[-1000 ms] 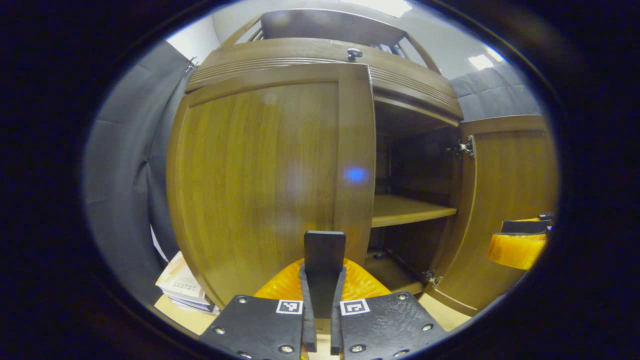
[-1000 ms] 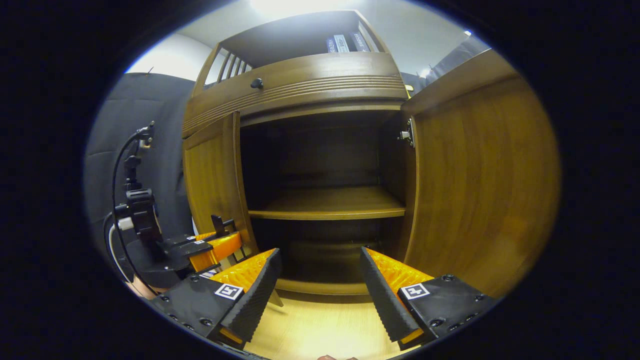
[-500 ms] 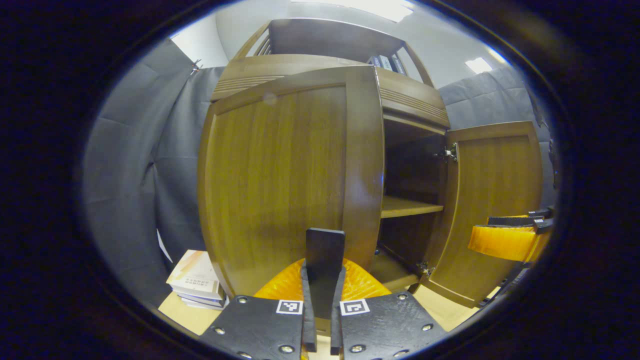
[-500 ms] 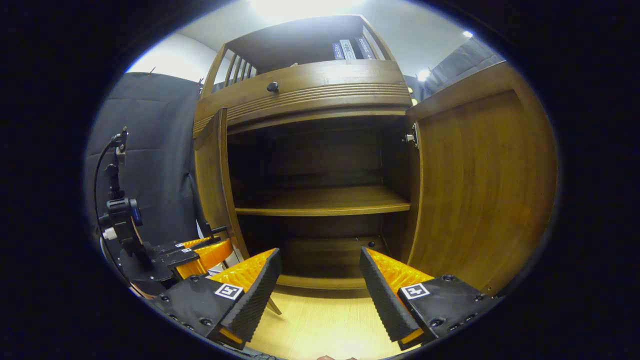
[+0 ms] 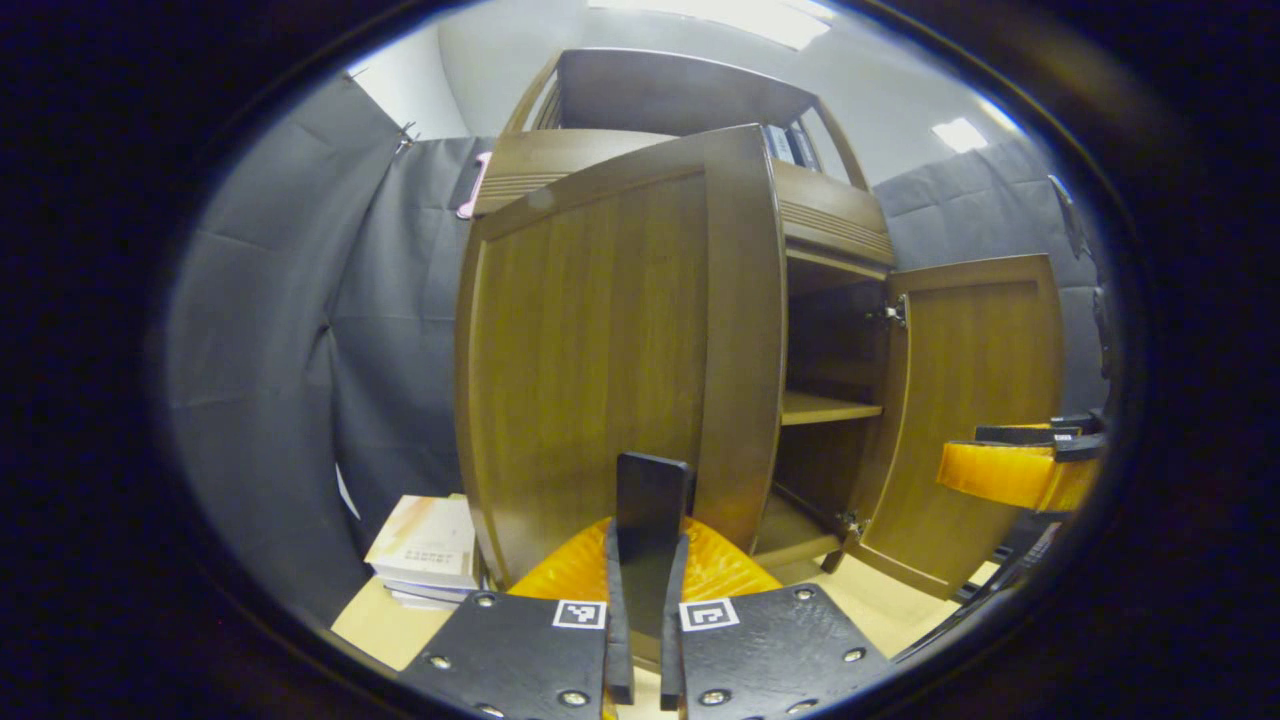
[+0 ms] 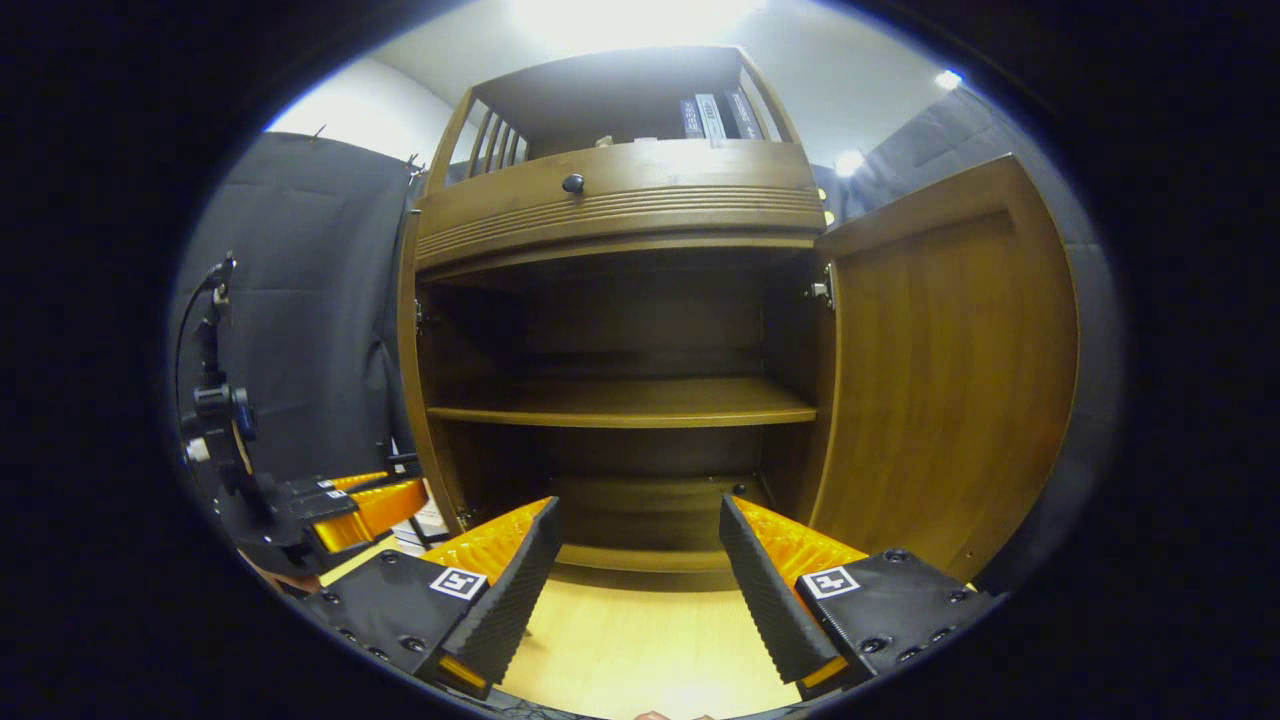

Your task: Open the right door of the double-door shoe cabinet with the right hand, and open the left door with the left hand.

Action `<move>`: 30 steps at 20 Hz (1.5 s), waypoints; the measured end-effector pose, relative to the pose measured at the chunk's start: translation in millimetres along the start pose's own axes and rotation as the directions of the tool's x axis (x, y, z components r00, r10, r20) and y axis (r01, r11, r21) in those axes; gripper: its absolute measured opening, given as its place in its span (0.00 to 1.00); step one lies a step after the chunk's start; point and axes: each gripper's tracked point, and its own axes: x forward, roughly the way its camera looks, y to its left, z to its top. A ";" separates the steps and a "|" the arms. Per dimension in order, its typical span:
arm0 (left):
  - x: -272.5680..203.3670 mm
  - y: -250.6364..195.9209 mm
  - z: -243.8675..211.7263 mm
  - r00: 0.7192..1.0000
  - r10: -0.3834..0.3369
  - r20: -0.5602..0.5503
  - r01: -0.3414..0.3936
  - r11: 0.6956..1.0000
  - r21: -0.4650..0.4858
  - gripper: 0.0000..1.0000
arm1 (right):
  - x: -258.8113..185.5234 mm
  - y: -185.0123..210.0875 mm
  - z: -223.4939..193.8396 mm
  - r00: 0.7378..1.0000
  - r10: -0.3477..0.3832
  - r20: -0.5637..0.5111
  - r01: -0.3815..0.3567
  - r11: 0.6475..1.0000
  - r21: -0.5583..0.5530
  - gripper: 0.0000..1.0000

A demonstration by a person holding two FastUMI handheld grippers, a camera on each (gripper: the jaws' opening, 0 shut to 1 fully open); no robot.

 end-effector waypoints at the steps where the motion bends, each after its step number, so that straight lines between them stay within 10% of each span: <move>1: -5.3 4.9 0.6 1.000 0.003 0.002 -0.003 1.000 -0.001 0.12 | -1.5 -0.8 -2.4 1.000 -0.005 -0.003 0.005 1.000 0.001 0.96; 30: -89.9 189.9 21.4 0.998 -0.036 0.054 0.033 0.998 0.050 0.08 | -40.1 -48.4 1.5 0.987 -0.158 -0.037 0.156 0.986 -0.055 0.96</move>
